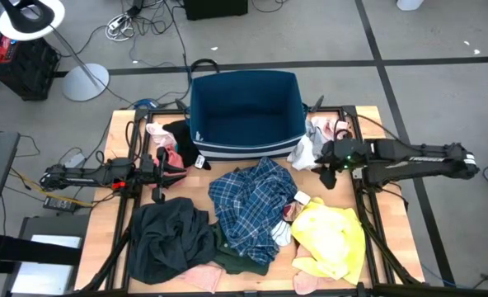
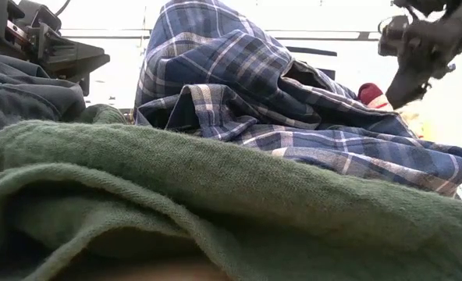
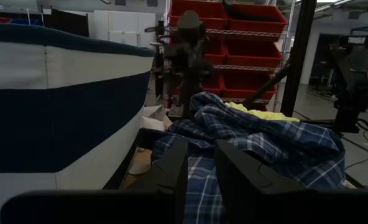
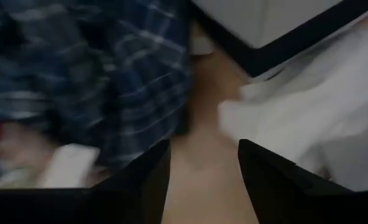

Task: Sort clothes
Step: Put the yellow shirt into the blue laundry bin

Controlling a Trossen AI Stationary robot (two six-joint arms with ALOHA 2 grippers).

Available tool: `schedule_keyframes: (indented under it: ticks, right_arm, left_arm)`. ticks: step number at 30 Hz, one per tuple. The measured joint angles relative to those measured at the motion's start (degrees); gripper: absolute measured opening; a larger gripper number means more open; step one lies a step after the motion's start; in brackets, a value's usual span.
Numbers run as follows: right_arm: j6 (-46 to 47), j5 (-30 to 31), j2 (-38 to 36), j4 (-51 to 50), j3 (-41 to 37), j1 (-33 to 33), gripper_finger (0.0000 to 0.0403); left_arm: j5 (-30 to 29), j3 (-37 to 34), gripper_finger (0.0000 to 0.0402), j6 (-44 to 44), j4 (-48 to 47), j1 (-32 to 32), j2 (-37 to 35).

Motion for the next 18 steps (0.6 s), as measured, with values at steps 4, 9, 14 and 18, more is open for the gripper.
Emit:
schedule_keyframes:
  ticks: [4,9,14,18]
  right_arm:
    - [3.01,-3.03,0.02,-8.78,5.89,3.57,0.0184]
    - [8.62,-4.29,1.68,-17.88,10.28,9.86,0.0173]
    - [13.57,-5.50,5.90,-20.09,11.18,16.37,0.0163]
    - [13.96,-3.80,9.99,-20.04,11.18,19.25,0.0157]
  left_arm:
    - [0.01,0.00,0.0085,0.01,0.00,0.00,-0.02]
    - [0.01,0.00,0.0085,0.00,0.00,0.00,0.00]
    - [0.01,0.00,0.0085,0.00,0.02,0.01,-0.01]
    - [-0.01,0.00,0.0085,-0.02,0.00,0.02,0.00]
